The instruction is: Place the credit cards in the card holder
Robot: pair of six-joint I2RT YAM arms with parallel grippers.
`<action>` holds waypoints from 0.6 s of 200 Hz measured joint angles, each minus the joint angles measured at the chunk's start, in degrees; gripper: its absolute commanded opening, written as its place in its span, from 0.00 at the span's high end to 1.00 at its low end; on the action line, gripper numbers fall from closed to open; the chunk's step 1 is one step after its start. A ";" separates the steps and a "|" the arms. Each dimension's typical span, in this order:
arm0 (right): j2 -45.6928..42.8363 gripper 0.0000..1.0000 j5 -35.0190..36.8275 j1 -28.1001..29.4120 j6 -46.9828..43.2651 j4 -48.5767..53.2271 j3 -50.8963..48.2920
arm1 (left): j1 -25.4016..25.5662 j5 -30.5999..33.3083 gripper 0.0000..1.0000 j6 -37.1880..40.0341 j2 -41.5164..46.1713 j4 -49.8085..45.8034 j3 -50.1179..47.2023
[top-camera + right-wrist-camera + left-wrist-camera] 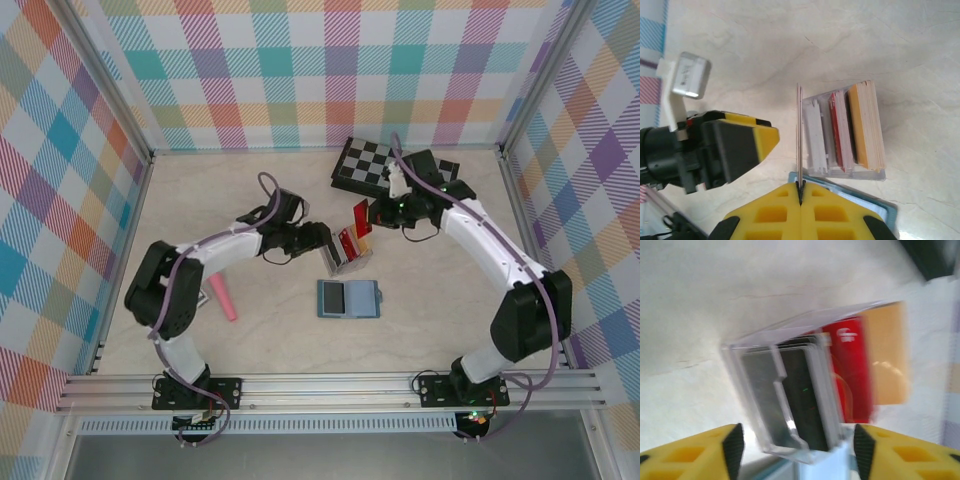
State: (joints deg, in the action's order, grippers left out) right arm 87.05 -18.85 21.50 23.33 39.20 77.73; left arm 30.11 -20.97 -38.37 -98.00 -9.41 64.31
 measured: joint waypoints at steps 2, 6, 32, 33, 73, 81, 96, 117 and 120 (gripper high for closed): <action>-0.35 0.99 -0.37 -0.17 0.07 -0.22 -0.31 | -0.02 -0.11 0.30 -0.76 0.74 0.66 -0.52; -0.87 0.99 -0.92 -0.39 0.50 -0.55 -0.72 | -0.04 -0.76 0.28 -1.51 2.34 1.97 -1.46; -3.89 0.98 -6.16 -1.29 3.52 -3.58 -3.28 | -0.33 -5.60 0.23 -7.45 8.04 10.60 -4.57; -3.96 0.98 -6.32 -1.29 3.61 -3.69 -3.34 | -0.33 -5.99 0.23 -7.65 8.20 11.19 -4.63; -5.68 0.98 -14.36 -1.33 8.26 -9.92 -5.46 | -0.31 -14.16 0.21 -15.67 8.57 23.85 -6.01; -5.75 0.98 -15.65 -1.33 9.09 -11.06 -5.77 | -0.31 -15.50 0.22 -16.72 8.48 25.53 -6.01; -5.77 0.98 -17.86 -1.31 10.36 -12.79 -6.10 | -0.31 -17.86 0.24 -18.71 8.26 28.96 -6.01; -5.75 0.97 -20.17 -1.33 11.54 -14.75 -6.51 | -0.31 -20.72 0.39 -20.94 7.78 33.57 -6.01; -5.75 0.97 -20.46 -1.33 11.72 -15.02 -6.60 | -0.31 -21.00 0.42 -21.46 7.72 34.01 -6.01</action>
State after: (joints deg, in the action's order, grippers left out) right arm 81.30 -39.31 20.16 35.05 24.18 71.13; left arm 29.80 -41.98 -59.83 -90.28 24.60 58.30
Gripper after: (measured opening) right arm 0.051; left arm 0.684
